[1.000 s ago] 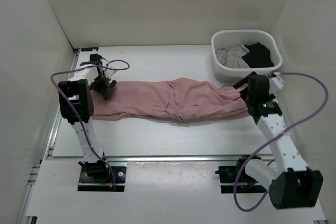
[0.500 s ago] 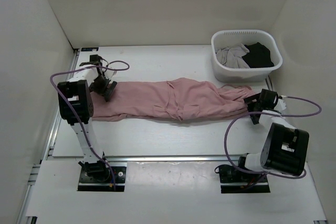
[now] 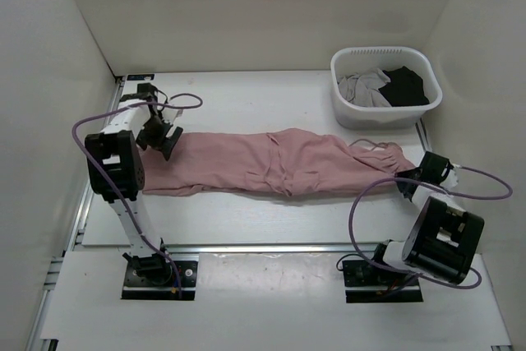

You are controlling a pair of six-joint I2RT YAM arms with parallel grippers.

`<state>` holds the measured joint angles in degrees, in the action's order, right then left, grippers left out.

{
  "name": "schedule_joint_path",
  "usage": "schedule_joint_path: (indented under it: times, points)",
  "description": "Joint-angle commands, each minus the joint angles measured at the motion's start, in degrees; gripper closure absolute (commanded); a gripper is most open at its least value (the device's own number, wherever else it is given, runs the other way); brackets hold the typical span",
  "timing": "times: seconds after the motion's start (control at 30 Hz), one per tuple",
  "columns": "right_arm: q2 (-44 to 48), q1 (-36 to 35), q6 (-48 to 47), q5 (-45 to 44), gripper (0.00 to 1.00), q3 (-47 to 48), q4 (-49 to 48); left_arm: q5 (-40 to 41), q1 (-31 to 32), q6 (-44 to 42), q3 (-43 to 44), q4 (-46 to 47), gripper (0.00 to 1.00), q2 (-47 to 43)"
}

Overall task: Fold and stack the trousers
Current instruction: Fold the trousers

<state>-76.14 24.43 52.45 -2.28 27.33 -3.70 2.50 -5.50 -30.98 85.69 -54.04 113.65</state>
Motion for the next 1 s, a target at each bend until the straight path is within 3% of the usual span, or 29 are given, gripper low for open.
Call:
schedule_joint_path:
  times: [0.0,0.1,0.13,0.23,0.33,0.37,0.43,0.47,0.53,0.57,0.63,0.67,0.83,0.97]
  points:
    - [5.1,0.62,-7.51,-3.69,1.0,3.15,7.82,-4.17,-0.13,-0.57,4.48,-5.18,0.0,-5.8]
    - [10.55,0.1,-12.26,-7.72,1.0,9.21,16.95,-4.88,-0.66,-0.57,8.08,-8.53,0.0,-6.59]
    - [11.7,-0.69,-16.46,-12.87,1.0,11.23,19.59,-4.88,-0.66,-0.57,8.61,-9.58,0.0,-6.59]
    - [15.13,-7.62,-25.08,-21.07,1.0,19.58,26.54,-3.12,-2.58,1.97,7.66,-12.4,0.0,-5.89]
    - [16.99,-18.77,-36.16,-30.74,1.0,27.06,29.1,-0.84,-5.57,2.86,2.56,-9.86,0.0,-5.2]
    - [17.68,-25.33,-38.8,-31.98,1.0,28.55,29.71,-0.83,-5.58,3.38,1.68,-9.86,0.0,-5.19]
    - [17.08,-31.86,-43.12,-32.87,1.0,32.32,29.72,-3.45,-6.19,3.38,-0.08,-9.86,0.0,-3.61]
    - [16.29,-39.03,-43.74,-34.0,1.0,33.56,30.5,-5.99,-6.19,3.38,-0.08,-9.86,0.0,-3.61]
    - [11.91,-47.85,-44.44,-37.16,1.0,36.03,31.21,-6.55,-5.06,3.38,-1.66,-8.63,0.0,-1.95]
    - [7.89,-57.2,-45.06,-38.66,1.0,38.3,30.43,-6.55,-5.05,3.38,-1.67,-7.49,0.0,-1.94]
    - [2.6,-65.43,-45.59,-42.71,1.0,41.47,28.76,-5.41,-5.05,3.38,-2.89,-6.87,0.0,-0.45]
    - [-3.69,-71.04,-44.37,-42.72,1.0,43.92,28.75,-5.4,-5.05,3.38,-2.9,-6.87,0.0,0.25]
    - [-21.73,-81.01,-39.01,-42.72,1.0,57.03,24.2,-6.02,-5.05,3.38,-5.53,-4.14,0.0,0.26]
    - [-29.67,-82.43,-36.71,-38.08,1.0,61.17,23.57,-7.07,-5.05,3.38,-5.01,-4.14,0.0,0.79]
